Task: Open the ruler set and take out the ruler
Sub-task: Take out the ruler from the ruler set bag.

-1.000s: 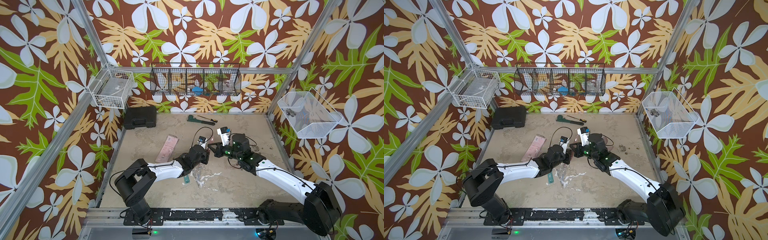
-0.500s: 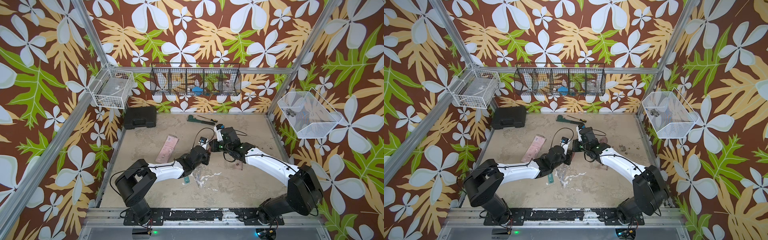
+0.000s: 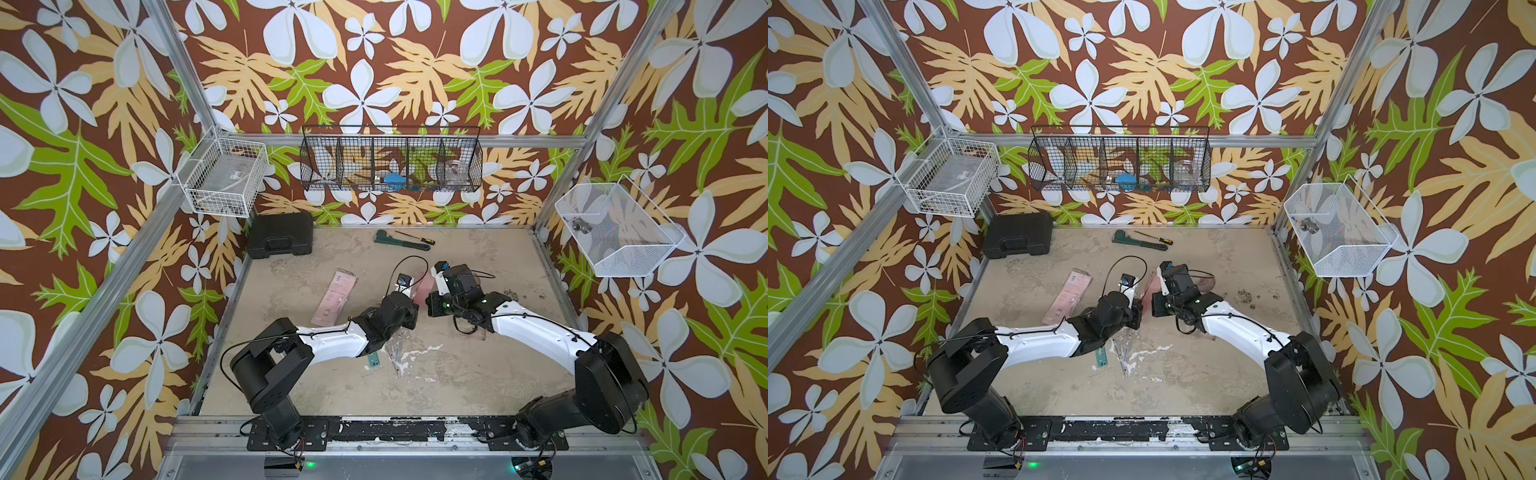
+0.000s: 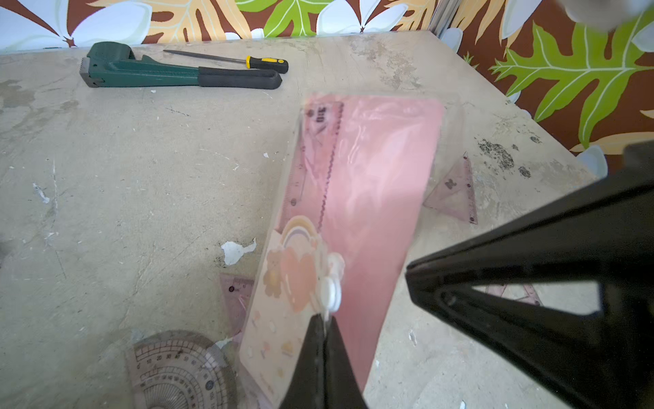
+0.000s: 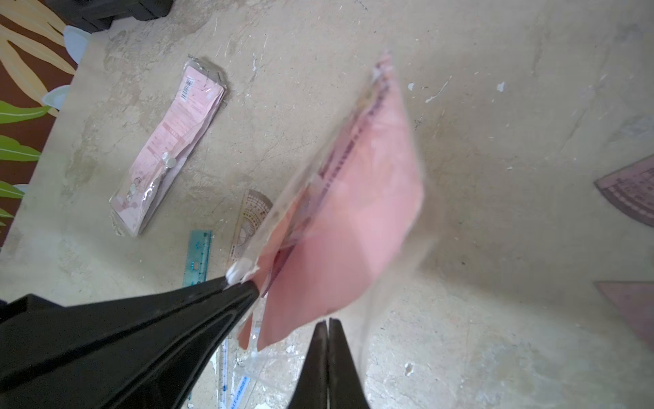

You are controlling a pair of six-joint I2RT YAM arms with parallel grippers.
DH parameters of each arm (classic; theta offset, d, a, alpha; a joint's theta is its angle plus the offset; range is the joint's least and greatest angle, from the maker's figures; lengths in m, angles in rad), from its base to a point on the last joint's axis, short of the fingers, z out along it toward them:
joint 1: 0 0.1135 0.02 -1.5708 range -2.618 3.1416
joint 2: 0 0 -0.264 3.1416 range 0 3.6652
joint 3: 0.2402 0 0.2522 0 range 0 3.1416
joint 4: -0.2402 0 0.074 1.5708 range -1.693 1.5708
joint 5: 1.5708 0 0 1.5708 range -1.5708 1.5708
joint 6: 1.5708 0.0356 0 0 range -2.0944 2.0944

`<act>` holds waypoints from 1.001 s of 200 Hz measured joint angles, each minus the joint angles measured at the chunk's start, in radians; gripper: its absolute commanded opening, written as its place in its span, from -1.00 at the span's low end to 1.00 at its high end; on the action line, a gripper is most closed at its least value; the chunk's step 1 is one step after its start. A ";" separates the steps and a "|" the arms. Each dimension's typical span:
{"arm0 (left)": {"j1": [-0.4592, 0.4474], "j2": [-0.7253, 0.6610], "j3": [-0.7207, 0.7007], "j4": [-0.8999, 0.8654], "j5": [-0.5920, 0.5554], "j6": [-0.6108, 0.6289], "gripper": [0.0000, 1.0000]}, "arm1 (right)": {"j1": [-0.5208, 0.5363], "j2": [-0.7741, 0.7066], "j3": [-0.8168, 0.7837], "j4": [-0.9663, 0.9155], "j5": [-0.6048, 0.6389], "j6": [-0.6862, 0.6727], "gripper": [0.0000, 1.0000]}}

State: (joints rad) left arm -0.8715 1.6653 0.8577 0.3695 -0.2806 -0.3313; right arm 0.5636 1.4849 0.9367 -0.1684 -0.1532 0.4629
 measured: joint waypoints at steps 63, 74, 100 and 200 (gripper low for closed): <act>0.000 -0.001 0.000 0.001 0.002 0.014 -1.00 | 0.000 -0.061 -0.067 0.143 -0.082 0.004 -1.00; 0.000 -0.001 0.000 0.002 0.002 0.016 -1.00 | 0.000 -0.060 -0.073 0.156 -0.086 0.004 -1.00; 0.000 -0.004 0.000 0.003 0.005 0.018 -1.00 | 0.000 -0.023 -0.068 0.179 -0.091 0.002 -1.00; 0.000 -0.085 -0.099 0.106 0.072 0.090 -1.00 | -0.092 0.048 -0.173 0.389 -0.242 0.064 -0.54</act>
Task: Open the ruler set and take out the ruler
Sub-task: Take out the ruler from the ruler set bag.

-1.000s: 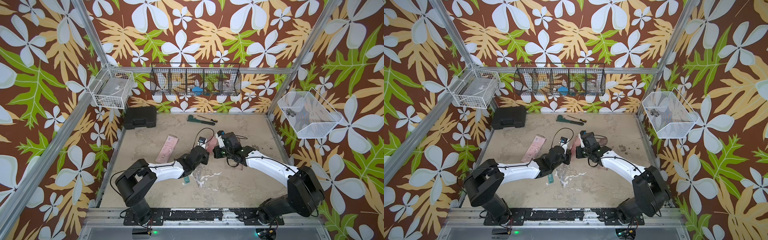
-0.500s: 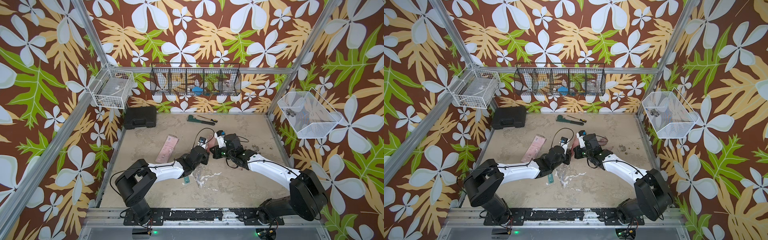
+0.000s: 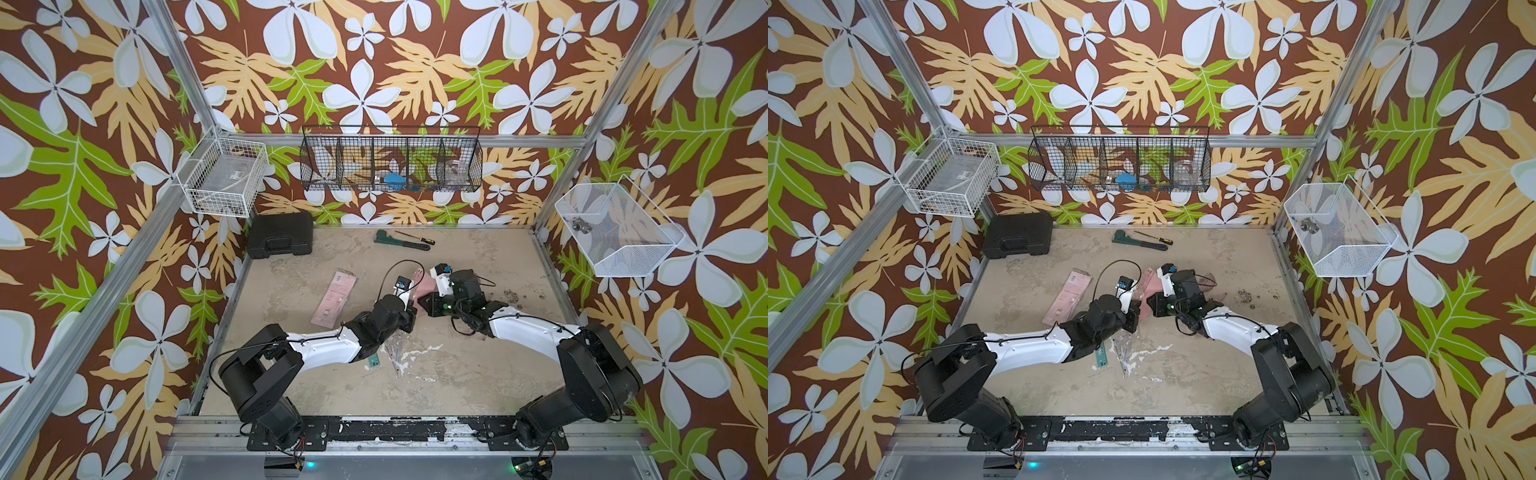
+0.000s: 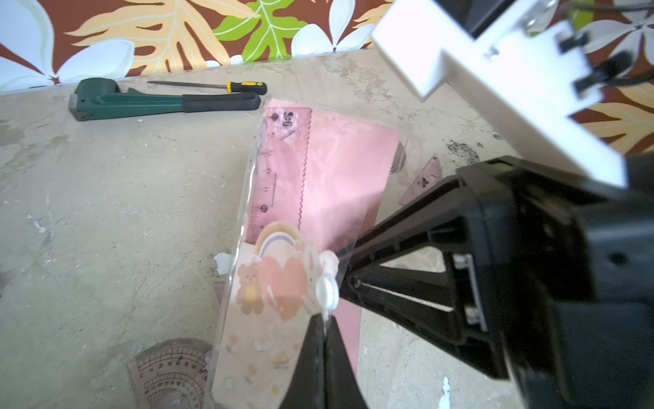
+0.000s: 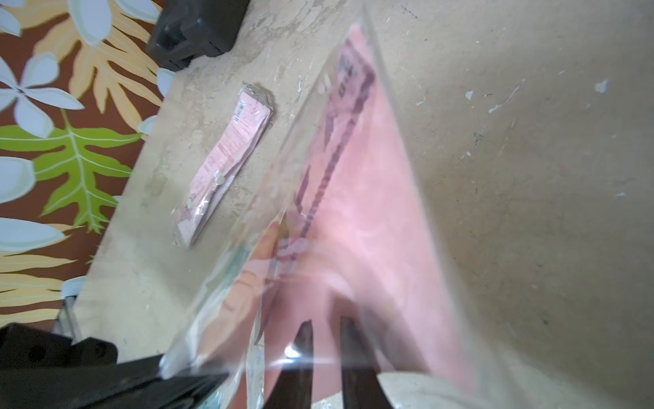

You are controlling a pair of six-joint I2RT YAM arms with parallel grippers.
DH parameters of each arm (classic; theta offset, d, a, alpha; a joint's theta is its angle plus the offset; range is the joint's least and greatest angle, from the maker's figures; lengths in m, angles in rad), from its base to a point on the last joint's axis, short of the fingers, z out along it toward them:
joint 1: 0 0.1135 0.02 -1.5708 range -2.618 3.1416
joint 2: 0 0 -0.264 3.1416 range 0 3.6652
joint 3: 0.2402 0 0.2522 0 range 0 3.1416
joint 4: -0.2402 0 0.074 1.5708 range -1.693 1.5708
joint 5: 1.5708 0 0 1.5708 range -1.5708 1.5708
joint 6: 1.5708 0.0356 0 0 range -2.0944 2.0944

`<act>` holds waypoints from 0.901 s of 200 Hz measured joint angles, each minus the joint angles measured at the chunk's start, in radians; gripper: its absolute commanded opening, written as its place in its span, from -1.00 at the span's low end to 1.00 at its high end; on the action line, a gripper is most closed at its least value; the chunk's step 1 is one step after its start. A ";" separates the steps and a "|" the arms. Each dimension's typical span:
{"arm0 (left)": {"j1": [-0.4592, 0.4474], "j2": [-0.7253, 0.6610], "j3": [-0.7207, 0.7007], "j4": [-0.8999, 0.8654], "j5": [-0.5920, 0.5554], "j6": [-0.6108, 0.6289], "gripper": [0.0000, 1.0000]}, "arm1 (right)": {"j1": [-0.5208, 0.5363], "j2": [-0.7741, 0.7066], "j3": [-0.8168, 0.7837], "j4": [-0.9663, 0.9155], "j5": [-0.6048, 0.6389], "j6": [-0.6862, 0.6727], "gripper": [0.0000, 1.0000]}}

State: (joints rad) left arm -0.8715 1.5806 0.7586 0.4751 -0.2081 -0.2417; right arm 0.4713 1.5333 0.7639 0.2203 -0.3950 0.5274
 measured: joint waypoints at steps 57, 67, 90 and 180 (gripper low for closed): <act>0.002 -0.027 -0.041 0.083 0.109 0.056 -1.00 | -0.025 -0.053 -0.101 0.204 -0.161 0.042 -0.35; 0.005 -0.027 -0.043 0.098 0.129 0.056 -1.00 | -0.027 -0.056 -0.104 0.215 -0.169 0.043 -0.34; 0.006 -0.035 -0.051 0.121 0.162 0.060 -1.00 | -0.027 -0.058 -0.106 0.232 -0.169 0.045 -0.24; 0.026 -0.096 -0.160 0.293 0.350 0.080 -1.00 | -0.027 -0.060 -0.164 0.386 -0.281 0.056 -0.14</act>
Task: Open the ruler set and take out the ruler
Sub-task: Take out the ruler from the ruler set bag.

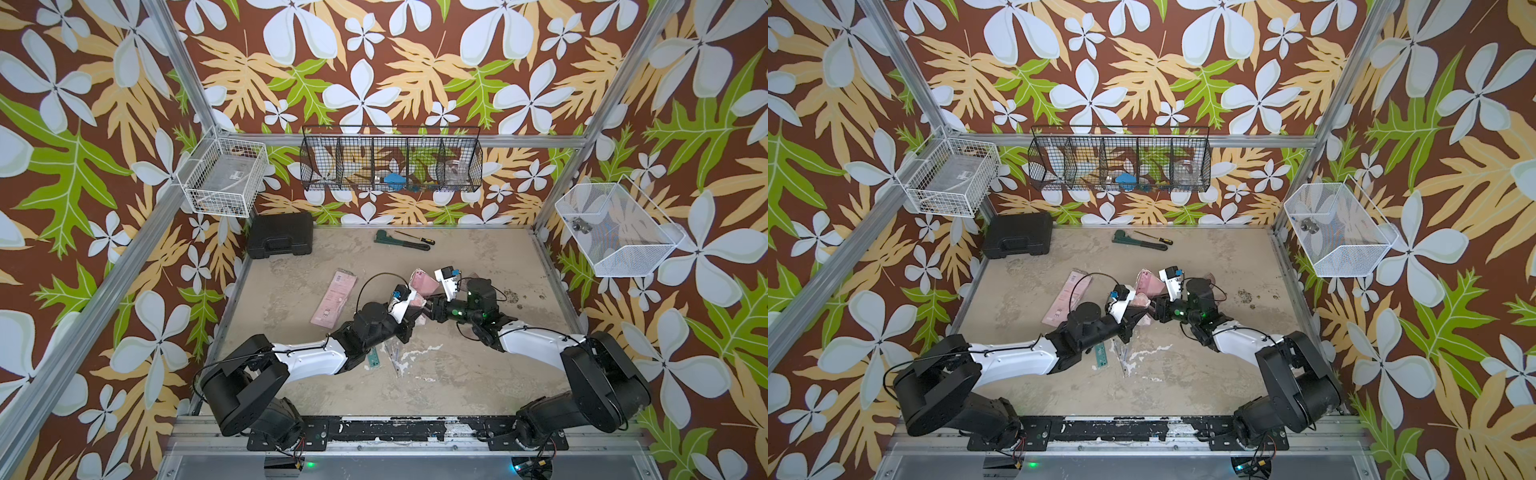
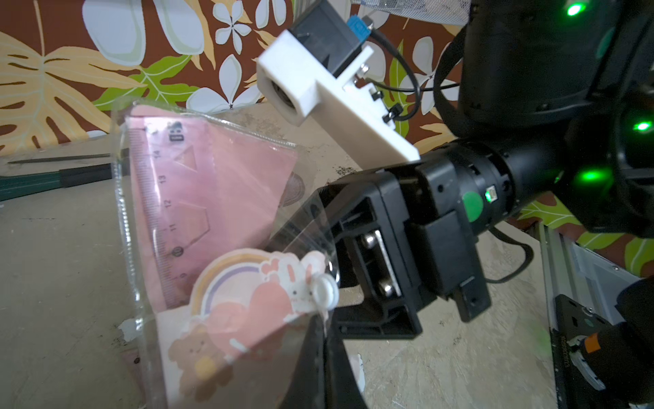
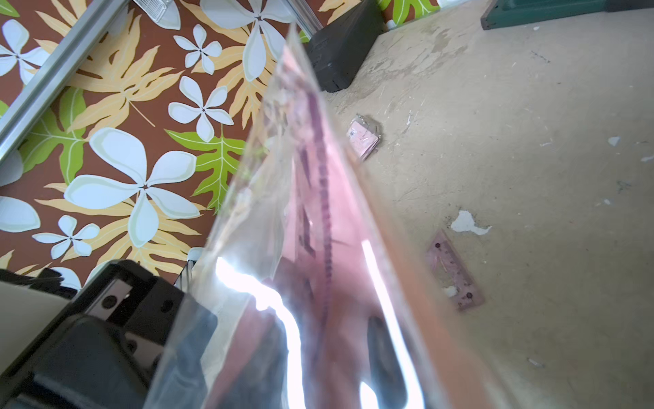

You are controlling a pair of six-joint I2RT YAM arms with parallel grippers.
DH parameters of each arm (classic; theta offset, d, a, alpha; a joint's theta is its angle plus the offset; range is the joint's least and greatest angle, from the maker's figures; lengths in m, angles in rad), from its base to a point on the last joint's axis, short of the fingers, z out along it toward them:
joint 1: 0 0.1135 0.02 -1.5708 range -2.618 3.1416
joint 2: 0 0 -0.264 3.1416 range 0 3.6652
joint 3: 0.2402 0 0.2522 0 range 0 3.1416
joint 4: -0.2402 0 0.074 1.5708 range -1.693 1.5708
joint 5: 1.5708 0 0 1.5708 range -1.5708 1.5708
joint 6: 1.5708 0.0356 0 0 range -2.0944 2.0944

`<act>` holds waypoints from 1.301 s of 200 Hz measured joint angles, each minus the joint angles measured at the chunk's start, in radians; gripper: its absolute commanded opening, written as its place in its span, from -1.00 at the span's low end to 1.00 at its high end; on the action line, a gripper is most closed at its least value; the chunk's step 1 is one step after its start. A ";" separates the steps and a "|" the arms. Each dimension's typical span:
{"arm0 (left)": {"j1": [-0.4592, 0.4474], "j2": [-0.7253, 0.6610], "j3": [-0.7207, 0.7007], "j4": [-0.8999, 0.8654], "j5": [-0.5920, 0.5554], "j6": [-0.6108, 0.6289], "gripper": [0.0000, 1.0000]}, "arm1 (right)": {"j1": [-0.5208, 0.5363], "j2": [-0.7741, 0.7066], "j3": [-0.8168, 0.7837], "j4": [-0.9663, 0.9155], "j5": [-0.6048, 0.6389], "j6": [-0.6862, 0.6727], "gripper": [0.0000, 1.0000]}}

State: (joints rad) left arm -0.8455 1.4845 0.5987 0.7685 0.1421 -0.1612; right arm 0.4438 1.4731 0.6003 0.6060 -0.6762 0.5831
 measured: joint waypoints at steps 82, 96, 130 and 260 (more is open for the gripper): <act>0.024 0.013 -0.011 0.095 0.160 -0.018 -1.00 | -0.007 0.010 -0.036 0.142 -0.055 0.072 -0.25; 0.024 0.014 -0.011 0.099 0.167 -0.018 -1.00 | -0.006 0.017 -0.027 0.143 -0.070 0.082 -0.44; 0.024 -0.002 -0.020 0.110 0.168 -0.016 -1.00 | 0.001 -0.012 -0.022 0.146 -0.087 0.090 -0.70; 0.018 -0.069 -0.030 0.014 -0.028 0.005 -1.00 | -0.005 -0.162 -0.019 -0.069 -0.004 -0.023 -0.97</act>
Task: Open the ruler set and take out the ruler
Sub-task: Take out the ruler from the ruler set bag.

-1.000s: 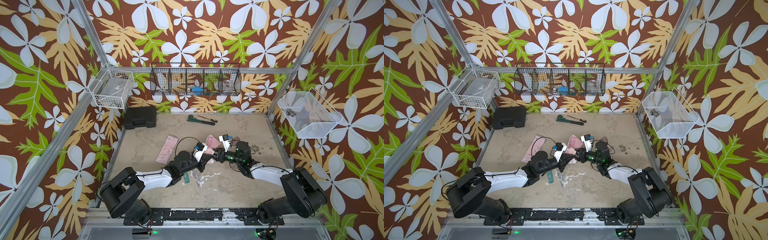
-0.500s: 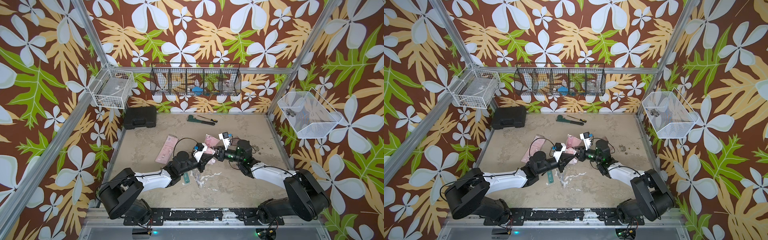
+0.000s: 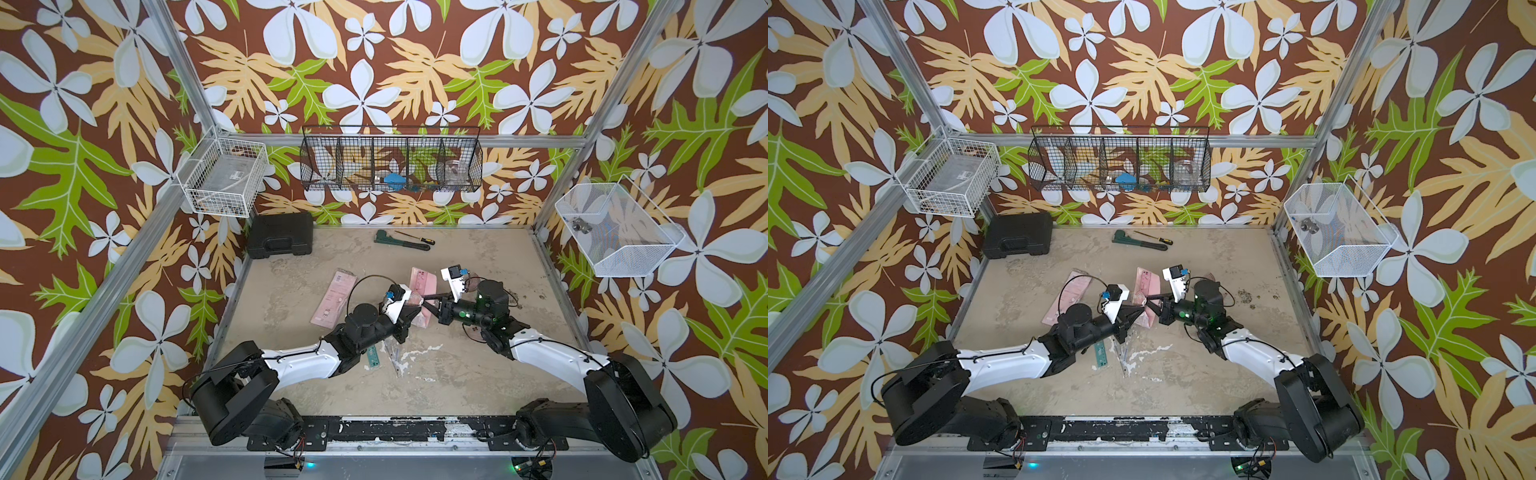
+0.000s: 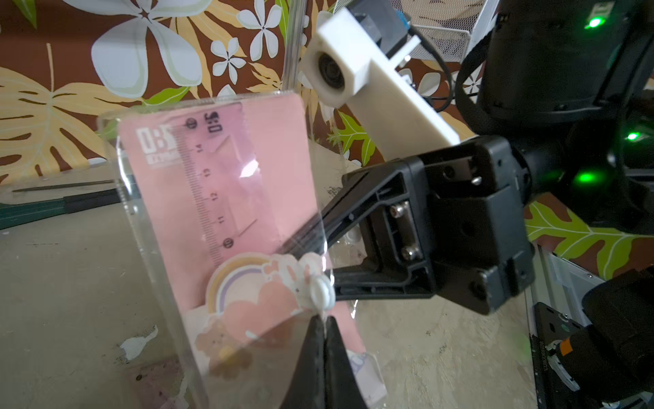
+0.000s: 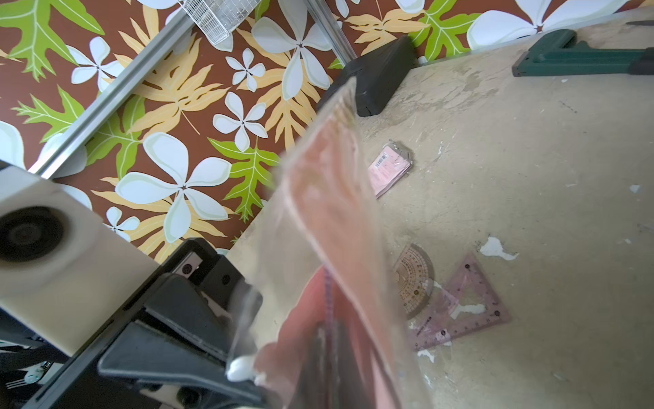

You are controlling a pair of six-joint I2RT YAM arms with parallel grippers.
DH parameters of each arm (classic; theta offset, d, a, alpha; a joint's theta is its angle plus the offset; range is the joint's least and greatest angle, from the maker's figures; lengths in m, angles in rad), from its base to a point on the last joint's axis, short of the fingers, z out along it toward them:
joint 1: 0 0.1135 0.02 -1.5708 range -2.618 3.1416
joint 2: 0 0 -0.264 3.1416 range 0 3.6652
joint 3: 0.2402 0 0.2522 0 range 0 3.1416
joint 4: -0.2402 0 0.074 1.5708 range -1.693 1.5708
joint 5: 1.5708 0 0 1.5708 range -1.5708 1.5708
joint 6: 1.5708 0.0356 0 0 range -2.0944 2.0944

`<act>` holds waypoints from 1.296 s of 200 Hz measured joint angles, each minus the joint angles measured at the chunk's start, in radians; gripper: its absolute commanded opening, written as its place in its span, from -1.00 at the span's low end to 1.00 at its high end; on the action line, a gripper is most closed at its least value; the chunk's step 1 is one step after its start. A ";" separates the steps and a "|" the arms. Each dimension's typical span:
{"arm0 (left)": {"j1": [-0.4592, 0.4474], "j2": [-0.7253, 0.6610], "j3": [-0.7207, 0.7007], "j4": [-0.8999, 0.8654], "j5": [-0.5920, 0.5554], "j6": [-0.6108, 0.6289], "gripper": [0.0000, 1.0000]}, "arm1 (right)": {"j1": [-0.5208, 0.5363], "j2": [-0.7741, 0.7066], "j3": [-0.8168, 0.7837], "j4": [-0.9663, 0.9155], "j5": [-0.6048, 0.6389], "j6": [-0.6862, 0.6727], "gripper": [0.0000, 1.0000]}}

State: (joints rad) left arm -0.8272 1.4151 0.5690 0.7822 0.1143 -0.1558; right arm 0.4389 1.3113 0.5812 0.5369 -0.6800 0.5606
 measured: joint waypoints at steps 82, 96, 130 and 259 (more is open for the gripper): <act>0.000 0.022 0.062 -0.107 -0.141 0.003 -1.00 | 0.001 -0.065 0.017 -0.114 0.039 -0.053 -1.00; 0.000 0.022 0.079 -0.128 -0.153 0.005 -1.00 | 0.005 -0.069 0.028 -0.130 0.055 -0.053 -1.00; 0.000 0.059 0.141 -0.172 -0.163 0.006 -1.00 | 0.008 -0.122 0.003 -0.124 0.111 -0.047 -1.00; -0.034 0.328 0.431 -0.361 -0.211 0.003 -1.00 | -0.235 -0.307 0.074 -0.210 0.267 0.048 -1.00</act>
State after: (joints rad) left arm -0.8612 1.7432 1.0000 0.4213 -0.0967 -0.1524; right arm 0.2039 1.0046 0.6548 0.3267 -0.4129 0.6090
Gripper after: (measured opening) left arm 0.050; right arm 0.049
